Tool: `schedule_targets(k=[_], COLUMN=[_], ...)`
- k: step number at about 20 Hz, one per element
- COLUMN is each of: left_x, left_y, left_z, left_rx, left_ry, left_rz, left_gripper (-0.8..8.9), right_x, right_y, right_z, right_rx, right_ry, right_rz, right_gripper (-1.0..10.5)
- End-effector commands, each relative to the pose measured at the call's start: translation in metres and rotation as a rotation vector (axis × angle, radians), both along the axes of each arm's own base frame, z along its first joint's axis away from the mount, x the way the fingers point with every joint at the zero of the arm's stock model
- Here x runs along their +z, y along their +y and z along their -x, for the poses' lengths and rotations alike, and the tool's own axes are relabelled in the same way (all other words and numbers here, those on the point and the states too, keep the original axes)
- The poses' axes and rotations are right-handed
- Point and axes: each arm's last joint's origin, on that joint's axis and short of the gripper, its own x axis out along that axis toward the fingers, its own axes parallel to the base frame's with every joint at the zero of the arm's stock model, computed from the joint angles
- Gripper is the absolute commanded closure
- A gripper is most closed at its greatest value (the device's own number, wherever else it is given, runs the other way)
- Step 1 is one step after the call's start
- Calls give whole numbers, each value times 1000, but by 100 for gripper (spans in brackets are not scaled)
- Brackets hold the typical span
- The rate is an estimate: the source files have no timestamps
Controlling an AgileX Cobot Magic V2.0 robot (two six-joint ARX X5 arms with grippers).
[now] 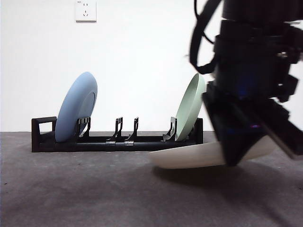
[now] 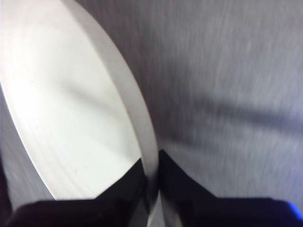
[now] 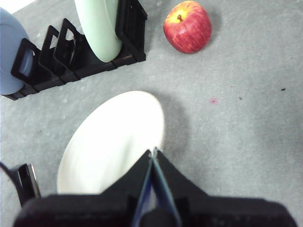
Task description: Take the yellow plate from the plate rack,put the plate on the table,take the apple from the table,put the apple in the plate
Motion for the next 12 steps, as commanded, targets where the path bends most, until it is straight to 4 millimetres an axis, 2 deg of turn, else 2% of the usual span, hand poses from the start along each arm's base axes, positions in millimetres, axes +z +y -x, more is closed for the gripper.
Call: schedule_targets(k=[1,6,12], left_x=[-5,-7,-13], left_y=[-7,-7,-3], left_z=[7,5,2], left_rx=[-92,-107,-72], left_ry=[-69,-86,3], left_rz=[-39,-75,-67], left_gripper=[822,822,822], right_x=[2,1,0], right_y=[0,0,0], right_z=[0,-1,-2], right_rx=[1,1,2], right_ry=[-15,-5,2], right_rz=[9,8,7], right_gripper=[948,948,948])
